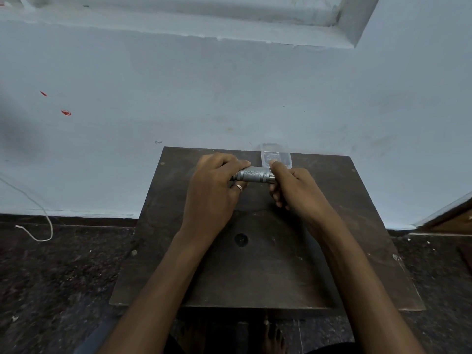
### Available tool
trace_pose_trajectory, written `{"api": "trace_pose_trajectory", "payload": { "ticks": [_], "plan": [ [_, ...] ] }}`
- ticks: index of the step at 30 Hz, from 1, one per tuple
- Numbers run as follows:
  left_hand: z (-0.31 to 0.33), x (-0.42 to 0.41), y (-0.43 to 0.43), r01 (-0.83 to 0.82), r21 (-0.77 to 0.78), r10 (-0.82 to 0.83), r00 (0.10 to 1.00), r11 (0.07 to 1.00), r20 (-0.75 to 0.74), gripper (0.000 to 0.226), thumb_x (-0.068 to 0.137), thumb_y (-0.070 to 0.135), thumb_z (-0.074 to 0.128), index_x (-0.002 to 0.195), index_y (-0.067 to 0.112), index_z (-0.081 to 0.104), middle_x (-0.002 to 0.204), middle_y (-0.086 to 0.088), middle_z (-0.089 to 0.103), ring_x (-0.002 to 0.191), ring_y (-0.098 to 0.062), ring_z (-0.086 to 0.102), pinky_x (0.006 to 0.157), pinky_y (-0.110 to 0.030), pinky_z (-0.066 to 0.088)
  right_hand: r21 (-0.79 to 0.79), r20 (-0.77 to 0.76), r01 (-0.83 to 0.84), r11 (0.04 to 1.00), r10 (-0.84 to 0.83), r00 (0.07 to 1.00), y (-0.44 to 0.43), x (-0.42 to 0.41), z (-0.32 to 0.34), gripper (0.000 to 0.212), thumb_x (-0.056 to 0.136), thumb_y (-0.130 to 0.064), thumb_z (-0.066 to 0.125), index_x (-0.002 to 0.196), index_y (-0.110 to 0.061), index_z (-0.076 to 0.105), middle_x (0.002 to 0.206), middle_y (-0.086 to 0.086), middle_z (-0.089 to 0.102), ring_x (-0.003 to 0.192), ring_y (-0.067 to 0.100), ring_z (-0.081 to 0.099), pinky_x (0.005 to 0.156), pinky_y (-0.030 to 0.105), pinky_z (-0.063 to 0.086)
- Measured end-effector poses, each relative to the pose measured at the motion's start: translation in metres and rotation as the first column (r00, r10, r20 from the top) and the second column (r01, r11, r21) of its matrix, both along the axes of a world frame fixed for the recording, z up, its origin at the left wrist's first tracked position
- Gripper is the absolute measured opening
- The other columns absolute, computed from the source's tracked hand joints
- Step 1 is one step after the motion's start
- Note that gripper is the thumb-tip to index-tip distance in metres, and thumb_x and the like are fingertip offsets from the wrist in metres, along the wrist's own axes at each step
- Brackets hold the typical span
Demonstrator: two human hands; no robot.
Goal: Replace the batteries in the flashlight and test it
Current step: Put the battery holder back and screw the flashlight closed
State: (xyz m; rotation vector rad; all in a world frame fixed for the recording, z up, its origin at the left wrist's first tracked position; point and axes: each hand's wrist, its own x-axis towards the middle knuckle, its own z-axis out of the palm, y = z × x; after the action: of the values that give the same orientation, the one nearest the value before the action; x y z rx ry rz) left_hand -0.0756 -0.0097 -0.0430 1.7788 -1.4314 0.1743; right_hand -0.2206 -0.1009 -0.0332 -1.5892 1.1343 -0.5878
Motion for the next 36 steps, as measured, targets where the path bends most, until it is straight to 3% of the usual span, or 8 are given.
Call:
{"api": "trace_pose_trajectory", "payload": {
  "ticks": [4, 7, 10, 14, 16, 20, 33, 36],
  "plan": [
    [0.000, -0.001, 0.000, 0.009, -0.007, -0.009, 1.000, 1.000, -0.002, 0.035, 0.072, 0.005, 0.081, 0.106, 0.013, 0.076, 0.099, -0.001, 0.070, 0.096, -0.024, 0.059, 0.081, -0.021, 0.040, 0.034, 0.031, 0.044, 0.998, -0.045, 0.998, 0.002, 0.003, 0.000, 0.053, 0.092, -0.049, 0.046, 0.048, -0.020, 0.051, 0.046, -0.003, 0.050, 0.041, 0.013, 0.045, 0.043, 0.023, 0.037],
    [0.000, 0.000, -0.001, 0.007, -0.007, -0.007, 1.000, 1.000, -0.012, 0.035, 0.072, 0.005, 0.081, 0.106, 0.013, 0.076, 0.099, -0.001, 0.070, 0.096, -0.024, 0.059, 0.081, -0.023, 0.042, 0.023, 0.009, 0.047, 0.999, -0.048, 0.999, 0.001, 0.001, 0.001, 0.063, 0.095, -0.060, 0.046, 0.051, -0.017, 0.060, 0.048, 0.001, 0.060, 0.041, 0.013, 0.054, 0.041, 0.018, 0.039],
    [0.000, 0.001, 0.000, 0.000, 0.002, 0.000, 1.000, 1.000, -0.019, 0.035, 0.072, 0.006, 0.081, 0.106, 0.013, 0.076, 0.099, -0.001, 0.070, 0.096, -0.025, 0.059, 0.081, -0.023, 0.042, -0.003, 0.064, -0.027, 1.000, 0.027, 0.998, -0.004, -0.006, 0.004, 0.058, 0.096, -0.061, 0.049, 0.077, -0.012, 0.074, 0.068, 0.006, 0.074, 0.057, 0.009, 0.067, 0.047, 0.016, 0.047],
    [0.000, 0.002, 0.000, -0.005, 0.006, 0.005, 1.000, 1.000, -0.028, 0.034, 0.073, 0.007, 0.082, 0.106, 0.013, 0.076, 0.099, -0.001, 0.071, 0.095, -0.025, 0.059, 0.079, -0.025, 0.044, -0.020, 0.225, -0.129, 0.991, 0.131, 0.966, -0.010, -0.015, 0.005, 0.026, 0.096, -0.029, 0.066, 0.103, -0.005, 0.073, 0.081, 0.008, 0.074, 0.071, 0.008, 0.070, 0.055, 0.019, 0.052],
    [0.000, 0.001, 0.000, -0.003, 0.014, 0.003, 1.000, 1.000, -0.021, 0.034, 0.072, 0.007, 0.082, 0.105, 0.013, 0.076, 0.099, -0.002, 0.071, 0.095, -0.025, 0.059, 0.079, -0.024, 0.043, -0.016, 0.224, -0.121, 0.992, 0.122, 0.967, -0.011, -0.015, 0.002, 0.022, 0.096, -0.025, 0.066, 0.098, -0.004, 0.074, 0.080, 0.009, 0.074, 0.069, 0.007, 0.069, 0.056, 0.017, 0.052],
    [0.000, 0.001, 0.000, -0.003, 0.017, 0.003, 1.000, 1.000, -0.019, 0.034, 0.071, 0.006, 0.082, 0.104, 0.013, 0.076, 0.098, -0.002, 0.071, 0.096, -0.026, 0.059, 0.080, -0.021, 0.040, 0.022, 0.184, -0.110, 0.994, 0.104, 0.977, -0.010, -0.009, 0.000, 0.035, 0.098, -0.033, 0.063, 0.083, -0.004, 0.072, 0.068, 0.003, 0.073, 0.058, 0.006, 0.065, 0.053, 0.015, 0.050],
    [-0.001, -0.003, 0.000, 0.019, 0.023, -0.018, 1.000, 1.000, -0.016, 0.034, 0.072, 0.005, 0.081, 0.105, 0.012, 0.076, 0.099, -0.001, 0.071, 0.099, -0.024, 0.057, 0.082, -0.018, 0.037, 0.276, 0.212, 0.052, 0.960, -0.114, 0.971, -0.007, 0.000, 0.003, 0.031, 0.094, -0.030, 0.069, 0.075, -0.005, 0.070, 0.053, 0.003, 0.066, 0.043, 0.008, 0.060, 0.043, 0.016, 0.048],
    [-0.002, -0.004, 0.000, 0.022, 0.026, -0.021, 1.000, 0.999, -0.007, 0.033, 0.073, 0.006, 0.081, 0.105, 0.013, 0.076, 0.099, 0.000, 0.071, 0.099, -0.023, 0.057, 0.081, -0.016, 0.036, 0.264, 0.195, 0.079, 0.961, -0.134, 0.972, -0.006, 0.000, 0.004, 0.031, 0.094, -0.032, 0.069, 0.078, -0.005, 0.071, 0.056, 0.005, 0.067, 0.045, 0.009, 0.061, 0.045, 0.017, 0.049]
  ]
}}
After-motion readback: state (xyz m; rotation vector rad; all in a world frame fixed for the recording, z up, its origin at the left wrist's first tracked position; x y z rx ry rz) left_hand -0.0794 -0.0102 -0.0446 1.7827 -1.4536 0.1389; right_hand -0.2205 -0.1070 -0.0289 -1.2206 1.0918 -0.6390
